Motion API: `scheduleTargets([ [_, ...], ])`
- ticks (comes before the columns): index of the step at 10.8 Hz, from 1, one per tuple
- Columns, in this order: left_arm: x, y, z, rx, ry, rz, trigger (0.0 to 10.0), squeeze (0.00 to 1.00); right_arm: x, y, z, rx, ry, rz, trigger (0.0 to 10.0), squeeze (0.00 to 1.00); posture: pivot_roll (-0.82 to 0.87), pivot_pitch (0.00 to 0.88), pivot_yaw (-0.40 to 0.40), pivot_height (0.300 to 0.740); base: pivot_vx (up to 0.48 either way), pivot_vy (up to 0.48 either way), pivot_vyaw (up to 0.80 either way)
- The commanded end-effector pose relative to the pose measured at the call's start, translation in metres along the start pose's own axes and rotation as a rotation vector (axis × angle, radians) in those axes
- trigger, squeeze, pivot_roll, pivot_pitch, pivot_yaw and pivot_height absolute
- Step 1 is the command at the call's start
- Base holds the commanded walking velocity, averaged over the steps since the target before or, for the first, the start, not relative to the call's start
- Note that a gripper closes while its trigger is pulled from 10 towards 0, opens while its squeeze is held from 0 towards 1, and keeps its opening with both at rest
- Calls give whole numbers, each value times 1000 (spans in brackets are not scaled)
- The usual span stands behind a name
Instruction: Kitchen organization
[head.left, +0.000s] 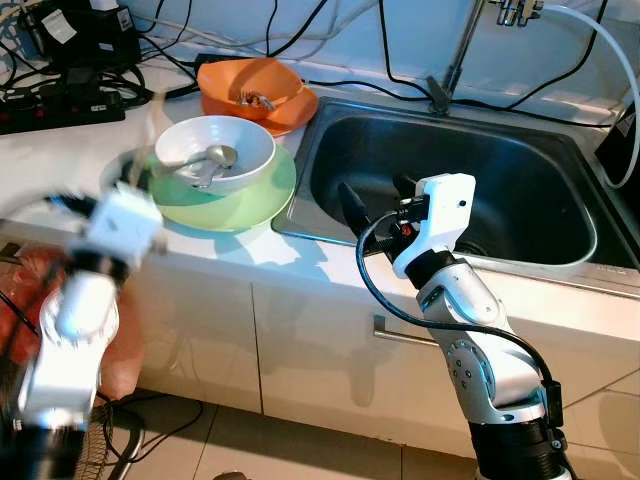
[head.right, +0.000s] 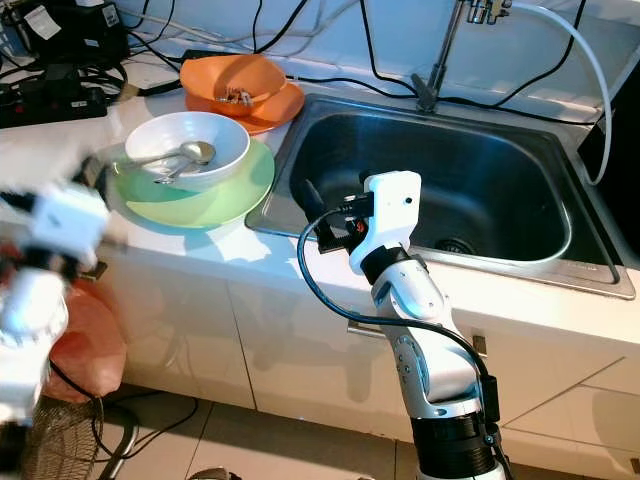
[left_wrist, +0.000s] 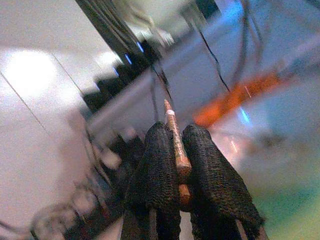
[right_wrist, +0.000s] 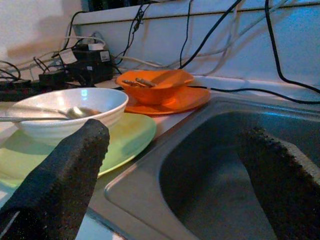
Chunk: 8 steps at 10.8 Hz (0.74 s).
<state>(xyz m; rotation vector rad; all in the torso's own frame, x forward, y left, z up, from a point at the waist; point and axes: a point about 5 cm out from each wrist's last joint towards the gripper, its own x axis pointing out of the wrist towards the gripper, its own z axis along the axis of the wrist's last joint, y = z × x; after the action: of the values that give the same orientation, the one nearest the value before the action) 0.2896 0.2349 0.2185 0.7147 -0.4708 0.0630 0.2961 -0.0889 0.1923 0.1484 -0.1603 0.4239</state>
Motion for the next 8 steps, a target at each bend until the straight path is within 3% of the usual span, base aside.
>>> scheduleTargets([
  [1,7,7,14,3,-68,38,0,0,1,-4,1,-7,-8,-14,10000,0,111,36,-48,740,0,0,0],
  [3,16,9,26,10,-116,46,0,0,1,-4,1,-4,-9,-15,10000,0,111,35,-45,740,0,0,0],
  [5,17,9,25,-3,-109,42,0,0,1,-4,1,-2,-13,-21,10000,0,109,33,-38,740,0,0,0],
  [7,29,7,45,-85,-181,25,0,0,1,-5,1,-1,-15,-22,10000,0,109,31,-39,740,0,0,0],
  [8,35,-1,54,-170,-205,-26,0,0,1,-5,1,8,-16,-24,10000,0,110,27,-41,740,0,0,0],
])
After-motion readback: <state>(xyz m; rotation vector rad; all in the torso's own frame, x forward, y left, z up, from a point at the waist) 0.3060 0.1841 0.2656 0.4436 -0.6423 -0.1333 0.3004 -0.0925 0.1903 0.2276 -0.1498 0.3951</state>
